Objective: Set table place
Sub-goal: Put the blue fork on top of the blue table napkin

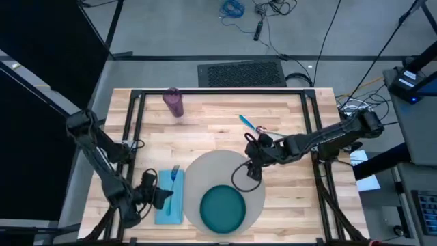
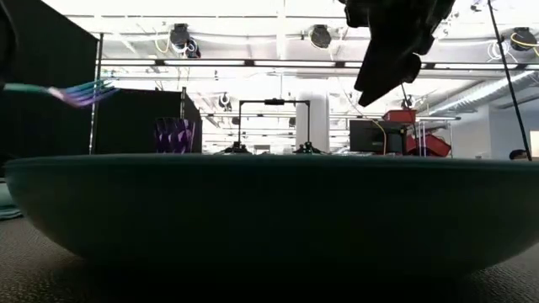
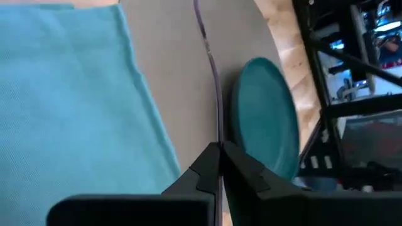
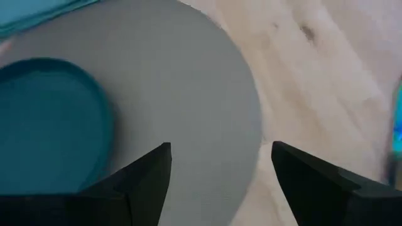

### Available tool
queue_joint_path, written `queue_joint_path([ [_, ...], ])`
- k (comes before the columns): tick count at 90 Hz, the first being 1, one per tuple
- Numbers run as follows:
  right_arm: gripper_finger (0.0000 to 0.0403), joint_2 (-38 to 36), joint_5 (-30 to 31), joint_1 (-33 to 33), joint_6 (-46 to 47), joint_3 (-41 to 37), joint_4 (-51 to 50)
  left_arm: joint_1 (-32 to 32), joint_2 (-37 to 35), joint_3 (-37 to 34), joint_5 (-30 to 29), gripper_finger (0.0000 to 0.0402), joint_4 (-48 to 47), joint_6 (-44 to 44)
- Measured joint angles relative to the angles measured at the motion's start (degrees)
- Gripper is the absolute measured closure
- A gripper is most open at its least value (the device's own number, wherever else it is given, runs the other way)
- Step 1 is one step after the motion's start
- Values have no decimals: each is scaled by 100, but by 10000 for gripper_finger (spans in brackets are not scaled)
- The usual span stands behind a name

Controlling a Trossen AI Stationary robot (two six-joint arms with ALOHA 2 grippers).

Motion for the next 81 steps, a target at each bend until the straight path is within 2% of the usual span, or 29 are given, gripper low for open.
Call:
queue_joint_path([
  [22, 144, 2, -134, 222, 271, 19, 11, -33, 563, 0, 185, 402, 390, -2],
  [81, 144, 2, -428, 351, 375, 19, 6, 43, 778, 0, 463, 401, 359, 17],
])
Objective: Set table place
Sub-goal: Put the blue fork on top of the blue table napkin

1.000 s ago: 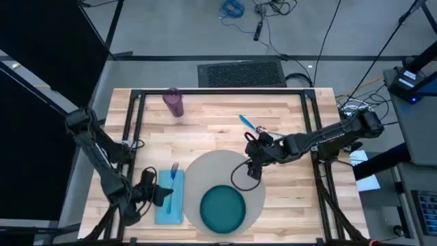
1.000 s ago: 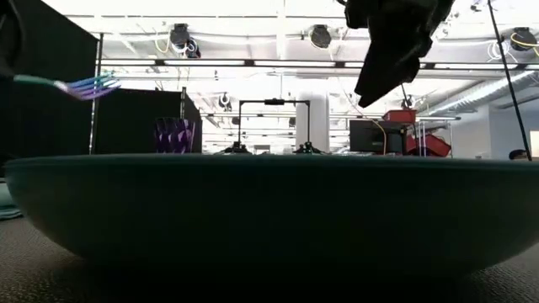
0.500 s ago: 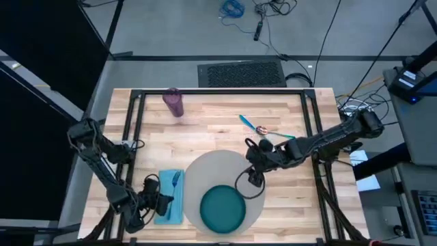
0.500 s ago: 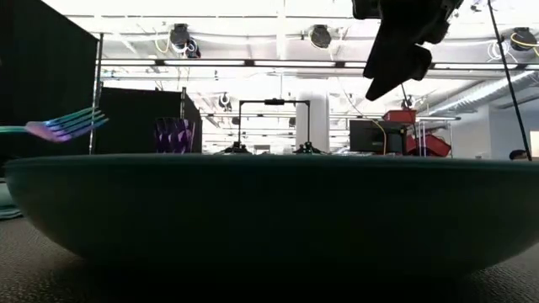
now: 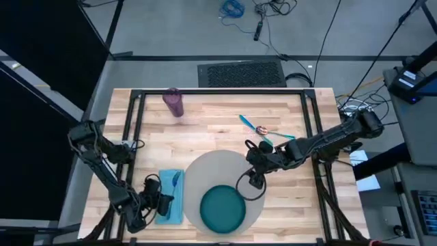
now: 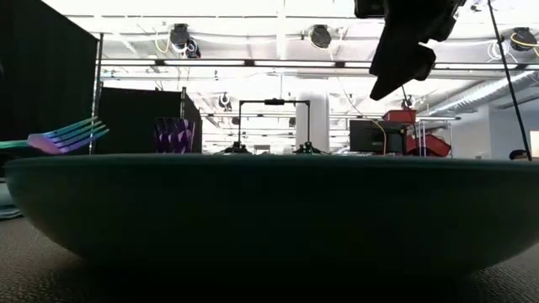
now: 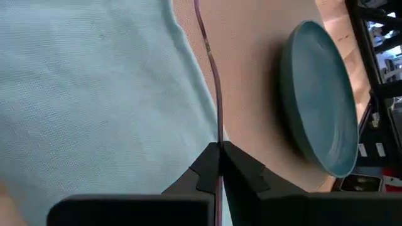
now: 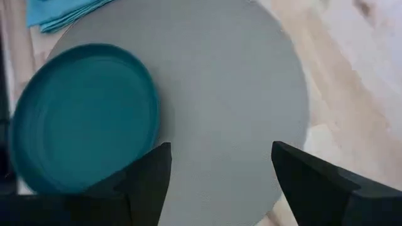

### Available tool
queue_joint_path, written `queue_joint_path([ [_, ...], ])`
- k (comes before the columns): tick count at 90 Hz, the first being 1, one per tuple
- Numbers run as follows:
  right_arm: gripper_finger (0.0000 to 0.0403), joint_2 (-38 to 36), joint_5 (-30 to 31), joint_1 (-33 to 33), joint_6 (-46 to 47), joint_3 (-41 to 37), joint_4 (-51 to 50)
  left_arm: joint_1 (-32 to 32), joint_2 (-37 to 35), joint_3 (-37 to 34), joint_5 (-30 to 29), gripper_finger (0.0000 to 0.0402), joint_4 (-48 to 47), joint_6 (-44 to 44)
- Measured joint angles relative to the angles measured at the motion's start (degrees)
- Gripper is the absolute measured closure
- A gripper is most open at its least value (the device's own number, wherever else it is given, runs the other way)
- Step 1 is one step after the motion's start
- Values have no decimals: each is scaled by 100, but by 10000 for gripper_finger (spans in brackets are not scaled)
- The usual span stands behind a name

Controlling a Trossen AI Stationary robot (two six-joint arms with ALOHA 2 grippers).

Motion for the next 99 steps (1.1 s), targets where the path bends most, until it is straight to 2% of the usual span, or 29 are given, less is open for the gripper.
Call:
queue_joint_path([
  [35, 144, 0, -4, 0, 13, 0, 0, 63, -2, 0, 303, 401, -18, 33],
  [51, 144, 0, -197, 0, 9, 0, 0, 80, -2, 0, 320, 401, -13, 41],
  [74, 144, 0, -298, 0, -2, 0, 0, 308, -4, 0, 479, 402, 16, 389],
  [99, 144, 0, -298, 0, -4, 0, -2, 397, -11, 0, 945, 402, -74, 442],
])
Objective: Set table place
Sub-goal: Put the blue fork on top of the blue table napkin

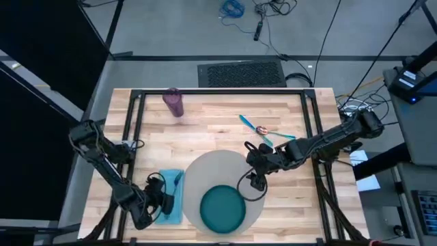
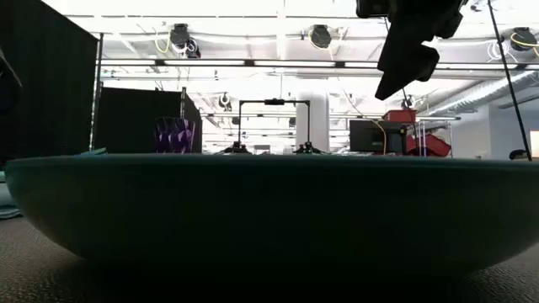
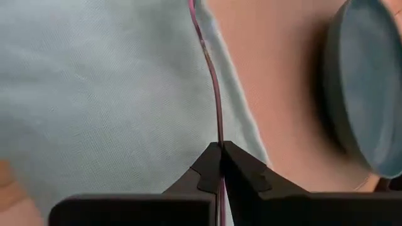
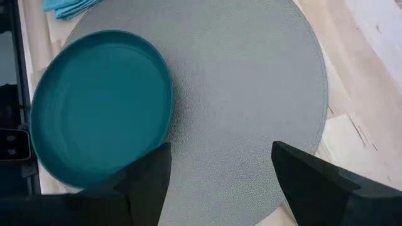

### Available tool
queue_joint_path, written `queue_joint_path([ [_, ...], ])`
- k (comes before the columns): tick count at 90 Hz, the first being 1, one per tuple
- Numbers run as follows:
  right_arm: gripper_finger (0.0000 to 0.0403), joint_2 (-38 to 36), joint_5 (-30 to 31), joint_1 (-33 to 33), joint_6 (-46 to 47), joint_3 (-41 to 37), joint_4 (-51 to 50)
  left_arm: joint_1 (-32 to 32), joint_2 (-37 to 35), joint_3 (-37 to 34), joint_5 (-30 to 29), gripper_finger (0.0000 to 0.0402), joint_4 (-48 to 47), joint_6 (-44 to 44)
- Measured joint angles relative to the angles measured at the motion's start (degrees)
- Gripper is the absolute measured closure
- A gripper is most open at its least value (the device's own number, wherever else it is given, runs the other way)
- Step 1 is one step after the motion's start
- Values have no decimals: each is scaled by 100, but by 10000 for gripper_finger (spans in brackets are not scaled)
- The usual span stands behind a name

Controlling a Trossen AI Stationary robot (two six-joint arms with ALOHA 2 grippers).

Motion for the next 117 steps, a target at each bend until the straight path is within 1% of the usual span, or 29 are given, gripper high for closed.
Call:
queue_joint_path([
  [34, 144, 0, 0, 0, 0, 0, -2, -2, -22, 0, -36, 402, -59, 3],
  [50, 144, 0, 2, 0, 0, 0, 0, -2, -26, 0, 473, 402, -117, -4],
  [62, 144, 0, 2, 0, 1, 0, 0, -2, -26, 6, 491, 402, -239, -23],
  [71, 144, 0, 2, 7, 22, 0, 0, -2, -34, 9, 496, 401, -532, -344],
  [82, 144, -2, 9, 92, 39, 0, 0, 9, -36, 11, 475, 401, -526, -375],
  [106, 144, -2, 16, 269, 55, 0, 8, 9, -28, 9, 441, 401, -408, 144],
  [117, 144, -2, 21, 269, 130, 0, 49, 9, -26, 9, 424, 401, -439, 191],
])
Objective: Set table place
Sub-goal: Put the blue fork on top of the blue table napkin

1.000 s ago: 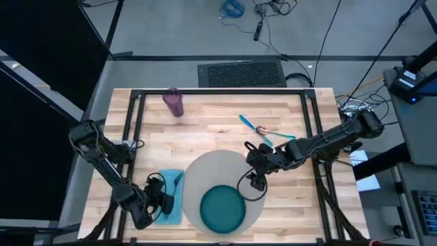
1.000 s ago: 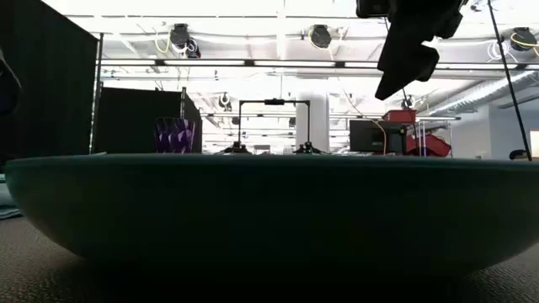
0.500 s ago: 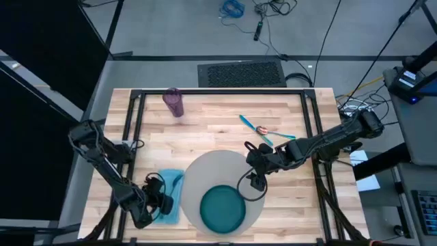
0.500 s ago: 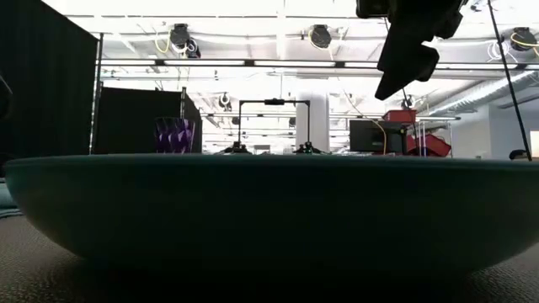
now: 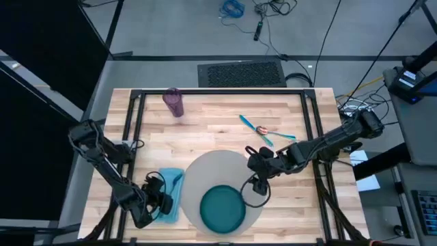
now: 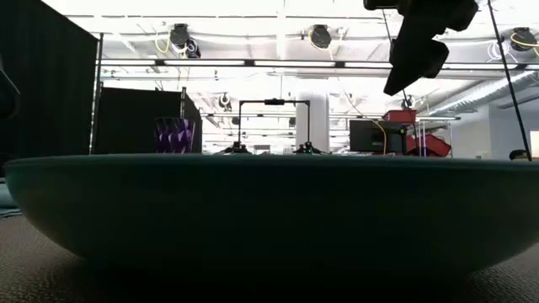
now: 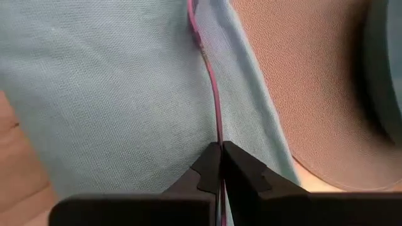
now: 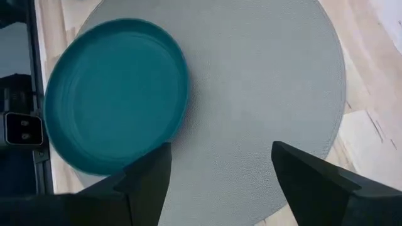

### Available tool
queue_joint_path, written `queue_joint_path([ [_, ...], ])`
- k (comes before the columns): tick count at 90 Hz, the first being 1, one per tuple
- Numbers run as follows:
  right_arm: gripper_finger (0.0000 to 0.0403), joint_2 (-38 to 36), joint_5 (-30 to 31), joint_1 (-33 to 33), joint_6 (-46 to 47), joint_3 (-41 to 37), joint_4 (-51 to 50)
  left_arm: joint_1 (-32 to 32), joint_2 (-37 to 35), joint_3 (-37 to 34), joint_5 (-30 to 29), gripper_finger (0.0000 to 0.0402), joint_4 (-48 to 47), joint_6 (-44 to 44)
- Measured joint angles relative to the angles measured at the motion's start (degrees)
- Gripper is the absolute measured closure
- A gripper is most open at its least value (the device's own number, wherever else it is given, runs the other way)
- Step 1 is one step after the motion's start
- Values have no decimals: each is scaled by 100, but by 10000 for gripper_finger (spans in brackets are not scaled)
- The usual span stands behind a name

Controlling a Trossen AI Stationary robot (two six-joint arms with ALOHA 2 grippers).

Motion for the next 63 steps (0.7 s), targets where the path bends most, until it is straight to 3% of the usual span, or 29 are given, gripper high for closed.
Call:
queue_joint_path([
  [14, 144, 0, -1, 0, -4, 0, -1, 0, 0, -2, -2, 395, 11, 156],
  [43, 144, -2, -7, 0, -19, 0, -3, 0, -70, -9, -2, 322, -5, 115],
  [63, 144, -2, -21, 0, -19, 0, -1, 0, -667, -11, -71, 318, -407, 115],
])
